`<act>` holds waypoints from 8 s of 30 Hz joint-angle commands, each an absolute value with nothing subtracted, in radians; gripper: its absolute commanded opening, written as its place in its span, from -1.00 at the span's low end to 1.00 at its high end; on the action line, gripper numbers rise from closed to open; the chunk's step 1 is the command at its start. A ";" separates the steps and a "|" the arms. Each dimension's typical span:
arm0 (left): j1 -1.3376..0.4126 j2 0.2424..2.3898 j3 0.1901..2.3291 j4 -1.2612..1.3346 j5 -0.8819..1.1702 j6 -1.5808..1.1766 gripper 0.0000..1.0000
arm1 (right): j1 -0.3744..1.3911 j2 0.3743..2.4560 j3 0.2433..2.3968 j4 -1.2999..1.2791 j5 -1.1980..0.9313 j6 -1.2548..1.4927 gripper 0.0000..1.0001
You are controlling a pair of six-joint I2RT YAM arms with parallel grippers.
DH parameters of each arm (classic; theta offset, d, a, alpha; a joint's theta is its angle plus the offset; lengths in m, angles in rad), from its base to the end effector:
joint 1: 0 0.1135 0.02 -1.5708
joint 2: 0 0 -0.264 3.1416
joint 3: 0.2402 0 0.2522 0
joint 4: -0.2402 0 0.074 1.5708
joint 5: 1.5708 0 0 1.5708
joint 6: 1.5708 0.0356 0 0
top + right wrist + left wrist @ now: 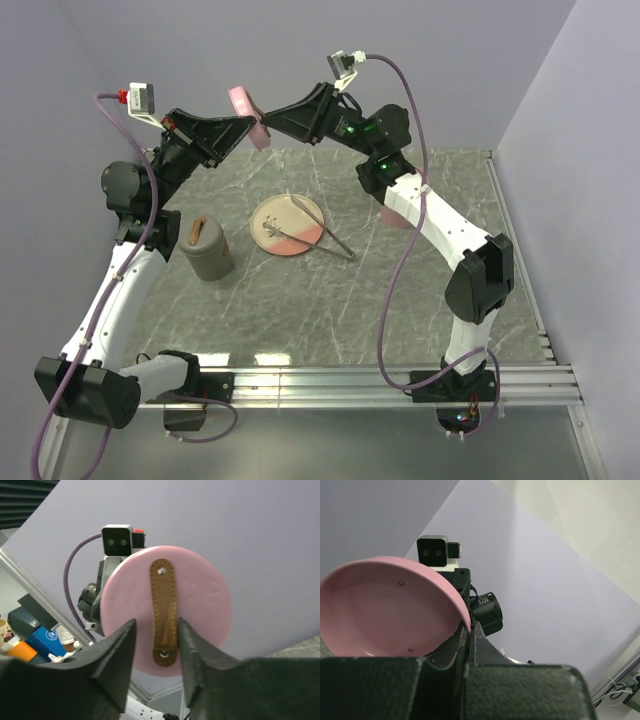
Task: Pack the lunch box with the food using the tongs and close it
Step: Close the box lid on the packing box, then move the packing box to the center of the board.
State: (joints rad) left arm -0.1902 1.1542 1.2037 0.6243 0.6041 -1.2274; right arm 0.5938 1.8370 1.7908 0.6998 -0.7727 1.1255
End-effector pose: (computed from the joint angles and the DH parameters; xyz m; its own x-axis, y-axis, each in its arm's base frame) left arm 0.2275 -0.0644 0.4914 -0.3507 -0.7217 -0.5968 0.7761 0.1328 -0.6165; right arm 0.3308 0.2533 0.4773 -0.5590 0.4023 -0.7250 -0.8252 -0.1850 0.5337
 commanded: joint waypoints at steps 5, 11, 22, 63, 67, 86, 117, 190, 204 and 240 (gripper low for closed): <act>-0.192 1.134 1.189 0.669 0.611 -1.246 -0.99 | 0.615 1.793 1.778 0.765 -0.796 1.152 -0.38; -0.192 1.129 1.186 0.666 0.611 -1.249 -0.99 | 0.617 1.792 1.770 0.770 -0.799 1.152 -1.00; -0.184 1.114 1.141 0.614 0.581 -1.215 -0.27 | 0.551 1.740 1.723 0.690 -0.801 1.086 -1.00; -0.173 1.163 1.425 -0.422 0.542 -0.135 0.99 | 0.112 1.672 1.885 -0.812 -0.187 -0.299 -1.00; -0.173 1.141 1.398 -0.405 0.538 -0.129 0.99 | 0.103 1.706 1.868 -0.766 -0.187 -0.305 -1.00; -0.173 1.135 1.362 -0.348 0.551 -0.155 0.99 | 0.100 1.824 1.815 -0.680 -0.198 -0.313 -1.00; -0.173 1.121 1.338 -0.337 0.549 -0.161 0.99 | 0.065 1.920 1.795 -0.701 -0.265 -0.267 -1.00; 0.324 1.311 1.232 -0.230 0.833 -0.508 0.85 | -0.035 2.190 1.515 -0.141 -1.221 0.359 -0.27; 0.334 1.312 1.207 -0.259 0.835 -0.442 0.83 | 0.046 2.405 1.819 -0.253 -1.295 0.391 -0.22; 0.437 1.474 1.261 -0.474 0.930 -0.164 0.69 | 0.097 2.227 1.462 -1.349 -1.489 -0.799 -0.35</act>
